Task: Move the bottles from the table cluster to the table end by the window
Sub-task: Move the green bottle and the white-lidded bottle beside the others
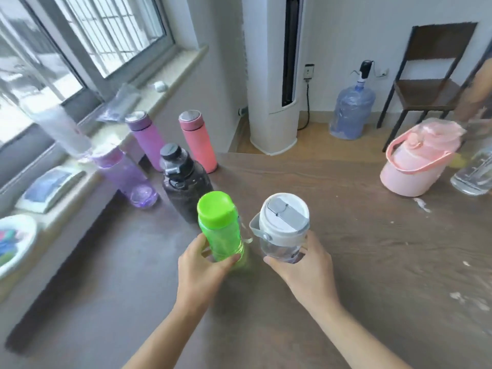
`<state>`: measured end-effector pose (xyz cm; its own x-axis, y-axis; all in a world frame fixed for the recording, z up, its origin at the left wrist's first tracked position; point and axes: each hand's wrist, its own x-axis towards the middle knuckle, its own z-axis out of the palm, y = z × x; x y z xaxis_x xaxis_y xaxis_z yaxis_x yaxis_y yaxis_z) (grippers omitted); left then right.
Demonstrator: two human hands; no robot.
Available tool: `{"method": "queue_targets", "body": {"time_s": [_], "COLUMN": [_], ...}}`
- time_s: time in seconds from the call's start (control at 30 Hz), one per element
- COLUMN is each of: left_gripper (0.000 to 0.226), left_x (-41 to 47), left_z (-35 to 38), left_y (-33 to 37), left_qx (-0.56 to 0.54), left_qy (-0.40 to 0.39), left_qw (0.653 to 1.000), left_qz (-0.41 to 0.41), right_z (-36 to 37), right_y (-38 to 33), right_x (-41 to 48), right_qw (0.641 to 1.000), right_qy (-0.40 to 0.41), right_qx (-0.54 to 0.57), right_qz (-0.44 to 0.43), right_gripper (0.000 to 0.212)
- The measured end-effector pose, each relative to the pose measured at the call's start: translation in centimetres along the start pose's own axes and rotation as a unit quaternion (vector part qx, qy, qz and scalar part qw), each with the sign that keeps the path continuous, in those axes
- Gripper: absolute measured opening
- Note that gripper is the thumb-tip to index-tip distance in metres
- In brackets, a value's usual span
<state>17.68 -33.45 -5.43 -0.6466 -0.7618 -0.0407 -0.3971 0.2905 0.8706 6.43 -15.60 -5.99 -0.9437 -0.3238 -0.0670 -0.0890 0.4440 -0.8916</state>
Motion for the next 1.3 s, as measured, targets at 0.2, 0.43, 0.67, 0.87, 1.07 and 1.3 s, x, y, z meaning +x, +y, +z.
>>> {"method": "queue_targets", "body": {"time_s": [0.2,0.43,0.67,0.87,1.07,1.3], "left_gripper": [0.038,0.04,0.034,0.038,0.051,0.032], "left_x": [0.2,3.7,7.2,9.2,9.7,3.4], "left_z": [-8.7,-16.7,-19.5,-19.7,-19.6,-15.6], "left_y": [-5.7,-9.1,-11.2,-12.0,-12.5,-11.4], "left_qx": [0.006,0.003,0.005,0.02,0.019,0.083], "left_qy": [0.068,0.119,0.133,0.118,0.107,0.193], "left_qw": [0.998,0.992,0.991,0.992,0.993,0.974], "left_qz": [-0.014,-0.032,-0.03,-0.028,-0.05,-0.083], "right_z": [9.1,16.8,20.2,21.1,21.4,19.5], "right_y": [-4.0,-7.5,-8.8,-8.7,-8.4,-6.9], "right_x": [-2.8,-4.3,-3.7,-3.6,-3.7,-3.4], "right_qw": [0.998,0.995,0.995,0.996,0.994,0.98], "right_qy": [-0.056,-0.09,-0.085,-0.066,-0.072,-0.165], "right_qx": [-0.008,-0.017,-0.031,-0.04,-0.032,-0.066], "right_qz": [-0.031,-0.044,-0.047,-0.055,-0.073,-0.092], "right_gripper": [0.064,0.062,0.068,0.071,0.071,0.098]}}
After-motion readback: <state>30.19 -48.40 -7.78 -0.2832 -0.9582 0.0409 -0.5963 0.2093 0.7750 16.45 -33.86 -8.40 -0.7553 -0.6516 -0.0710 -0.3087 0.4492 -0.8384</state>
